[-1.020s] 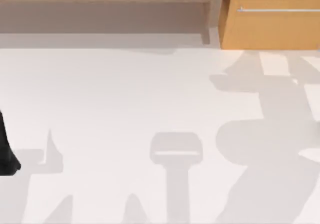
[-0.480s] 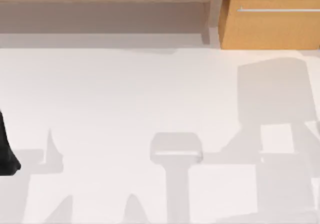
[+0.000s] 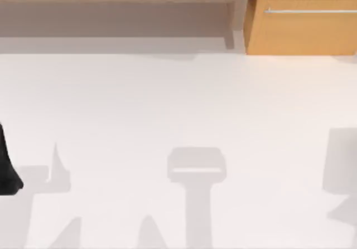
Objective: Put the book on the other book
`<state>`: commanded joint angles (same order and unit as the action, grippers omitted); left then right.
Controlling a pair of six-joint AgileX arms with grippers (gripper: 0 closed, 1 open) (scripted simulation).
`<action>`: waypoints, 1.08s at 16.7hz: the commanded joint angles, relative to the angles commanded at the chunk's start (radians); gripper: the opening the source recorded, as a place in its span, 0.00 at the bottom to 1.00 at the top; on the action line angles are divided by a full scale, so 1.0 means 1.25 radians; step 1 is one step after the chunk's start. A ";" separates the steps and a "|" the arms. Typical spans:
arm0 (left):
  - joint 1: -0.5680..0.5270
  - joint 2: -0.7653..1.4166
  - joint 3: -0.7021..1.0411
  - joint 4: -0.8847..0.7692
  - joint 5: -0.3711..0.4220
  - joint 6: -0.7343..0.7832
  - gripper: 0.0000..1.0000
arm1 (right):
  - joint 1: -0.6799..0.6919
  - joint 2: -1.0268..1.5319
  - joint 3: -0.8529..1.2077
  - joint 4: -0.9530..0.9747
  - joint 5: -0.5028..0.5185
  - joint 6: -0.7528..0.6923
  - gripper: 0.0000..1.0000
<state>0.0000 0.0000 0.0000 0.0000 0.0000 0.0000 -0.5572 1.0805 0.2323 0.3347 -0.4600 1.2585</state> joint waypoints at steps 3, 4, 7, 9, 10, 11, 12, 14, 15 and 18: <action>0.000 0.000 0.000 0.000 0.000 0.000 1.00 | -0.008 -0.011 -0.065 -0.002 0.001 0.017 0.00; 0.000 0.000 0.000 0.000 0.000 0.000 1.00 | -0.009 -0.011 -0.070 -0.002 0.001 0.019 0.00; 0.000 0.000 0.000 0.000 0.000 0.000 1.00 | -0.009 -0.011 -0.070 -0.002 0.001 0.019 0.00; 0.000 0.000 0.000 0.000 0.000 0.000 1.00 | -0.004 -0.006 -0.067 0.001 0.001 0.020 0.00; 0.000 0.000 0.000 0.000 0.000 0.000 1.00 | -0.003 0.000 -0.067 0.008 0.004 0.022 0.00; 0.000 0.000 0.000 0.000 0.000 0.000 1.00 | 0.000 0.009 -0.067 0.018 0.007 0.024 0.00; 0.000 0.000 0.000 0.000 0.000 0.000 1.00 | 0.002 0.017 -0.066 0.026 0.009 0.026 0.00; 0.000 0.000 0.000 0.000 0.000 0.000 1.00 | 0.004 0.023 -0.066 0.033 0.012 0.027 0.00; 0.000 0.000 0.000 0.000 0.000 0.000 1.00 | 0.004 0.023 -0.066 0.033 0.012 0.027 0.00; 0.000 0.000 0.000 0.000 0.000 0.000 1.00 | 0.004 0.023 -0.066 0.033 0.012 0.027 0.15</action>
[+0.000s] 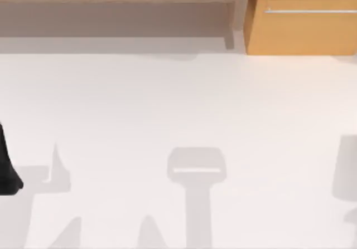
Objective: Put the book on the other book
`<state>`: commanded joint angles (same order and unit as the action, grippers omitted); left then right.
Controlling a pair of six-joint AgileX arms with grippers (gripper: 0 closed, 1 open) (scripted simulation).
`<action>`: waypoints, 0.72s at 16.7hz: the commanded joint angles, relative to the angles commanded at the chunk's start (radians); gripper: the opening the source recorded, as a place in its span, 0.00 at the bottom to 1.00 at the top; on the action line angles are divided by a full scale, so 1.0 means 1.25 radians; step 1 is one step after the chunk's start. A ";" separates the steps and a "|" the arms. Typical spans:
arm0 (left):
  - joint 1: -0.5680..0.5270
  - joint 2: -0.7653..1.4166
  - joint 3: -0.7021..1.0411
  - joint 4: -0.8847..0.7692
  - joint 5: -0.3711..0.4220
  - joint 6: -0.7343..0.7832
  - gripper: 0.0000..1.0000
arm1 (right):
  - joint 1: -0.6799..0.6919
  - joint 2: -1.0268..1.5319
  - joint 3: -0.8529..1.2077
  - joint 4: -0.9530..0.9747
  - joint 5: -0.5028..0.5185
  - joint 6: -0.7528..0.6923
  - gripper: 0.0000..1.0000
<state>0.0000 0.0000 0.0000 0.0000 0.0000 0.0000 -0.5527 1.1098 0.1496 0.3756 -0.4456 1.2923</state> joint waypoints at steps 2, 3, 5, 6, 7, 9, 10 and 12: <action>0.000 0.000 0.000 0.000 0.000 0.000 1.00 | 0.000 0.000 0.000 0.000 0.000 0.000 0.30; 0.000 0.000 0.000 0.000 0.000 0.000 1.00 | 0.000 0.000 0.000 0.000 0.000 0.000 0.38; 0.000 0.000 0.000 0.000 0.000 0.000 1.00 | 0.000 0.000 0.000 0.000 0.000 0.000 0.53; 0.000 0.000 0.000 0.000 0.000 0.000 1.00 | 0.000 0.000 0.000 0.000 0.000 0.000 0.60; 0.000 0.000 0.000 0.000 0.000 0.000 1.00 | 0.000 0.000 0.000 0.000 0.000 0.000 0.68; 0.000 0.000 0.000 0.000 0.000 0.000 1.00 | 0.000 0.000 0.000 0.000 0.000 0.000 0.83; 0.000 0.000 0.000 0.000 0.000 0.000 1.00 | 0.000 0.000 0.000 0.000 0.000 0.000 0.90; 0.000 0.000 0.000 0.000 0.000 0.000 1.00 | 0.000 0.000 0.000 0.000 0.000 0.000 1.00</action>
